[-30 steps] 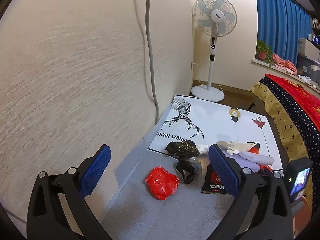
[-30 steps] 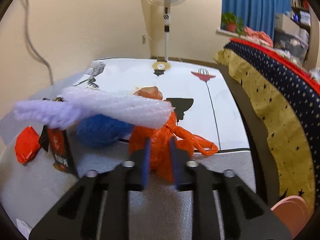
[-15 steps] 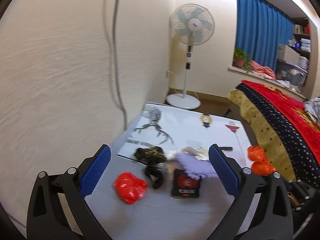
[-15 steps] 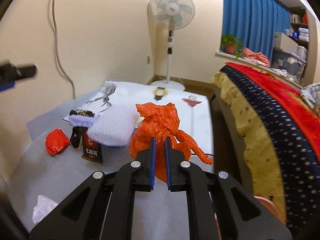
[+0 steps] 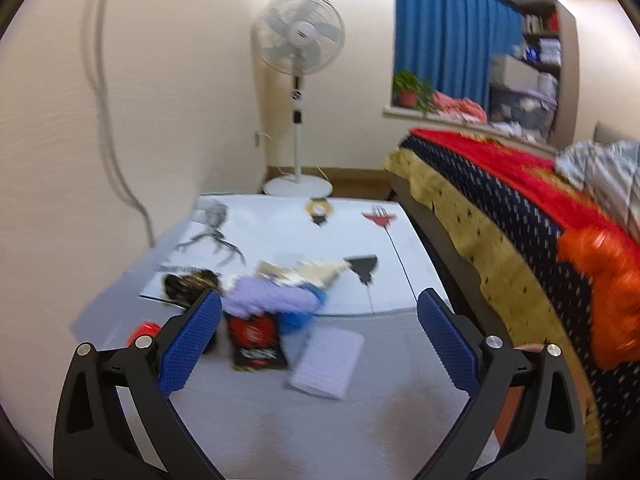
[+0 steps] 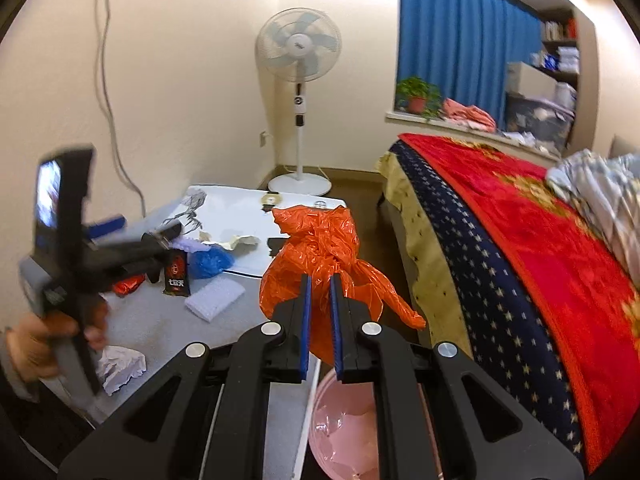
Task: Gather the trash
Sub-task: 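Carry the orange bag over the wastebasket with the right tool while the left tool grasps the white bubble wrap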
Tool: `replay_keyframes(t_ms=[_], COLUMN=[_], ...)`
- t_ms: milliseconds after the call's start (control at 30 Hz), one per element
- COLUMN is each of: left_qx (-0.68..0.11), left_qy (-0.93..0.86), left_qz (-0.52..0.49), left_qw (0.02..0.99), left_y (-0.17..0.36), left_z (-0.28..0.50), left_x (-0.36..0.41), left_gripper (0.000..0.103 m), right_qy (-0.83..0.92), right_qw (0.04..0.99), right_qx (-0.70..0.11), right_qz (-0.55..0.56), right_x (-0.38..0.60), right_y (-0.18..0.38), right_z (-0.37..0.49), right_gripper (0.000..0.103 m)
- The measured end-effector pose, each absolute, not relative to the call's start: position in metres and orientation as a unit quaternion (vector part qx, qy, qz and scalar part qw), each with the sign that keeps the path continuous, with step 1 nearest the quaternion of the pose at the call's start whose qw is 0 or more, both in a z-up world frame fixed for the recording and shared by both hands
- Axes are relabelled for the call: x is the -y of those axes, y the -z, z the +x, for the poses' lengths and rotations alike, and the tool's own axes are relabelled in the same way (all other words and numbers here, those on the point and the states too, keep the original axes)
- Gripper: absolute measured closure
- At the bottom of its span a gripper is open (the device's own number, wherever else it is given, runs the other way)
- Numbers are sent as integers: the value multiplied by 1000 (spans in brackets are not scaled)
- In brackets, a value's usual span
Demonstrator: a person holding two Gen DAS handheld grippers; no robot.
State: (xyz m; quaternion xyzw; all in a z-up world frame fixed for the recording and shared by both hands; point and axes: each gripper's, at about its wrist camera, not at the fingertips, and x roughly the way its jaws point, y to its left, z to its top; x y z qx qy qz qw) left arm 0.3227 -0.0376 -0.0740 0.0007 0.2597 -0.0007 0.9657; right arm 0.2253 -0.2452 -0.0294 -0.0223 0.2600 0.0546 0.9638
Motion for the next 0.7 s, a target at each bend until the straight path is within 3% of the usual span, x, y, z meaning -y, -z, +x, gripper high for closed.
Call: replay_keyframes(t_ms=[133,500,600,667,700], left_qx=[-287,-338,-352,-365,-373], left_qy=[16,26,25,34,38], left_qz=[55,21,-2,-24,-35], left_qw=[956,940,936,930,927], left_y=[112,182,188,192,194], left_z=[341,387,396,401,404], left_x=[66,64,49,42,39], left_gripper=[8,12,21,37,40], right_qy=[-57,-43,-44,-47,-47], right_qw=[961,953,952,951,951], right_qx=[-269,-298,-302,-305,-305], right_qz=[-10,14,10,7,5], right_x=[265,302,301,298,297], right_y=[35,48,51,52,53], right_z=[229,245,248,249,249], right_gripper=[93,93,93,93,93])
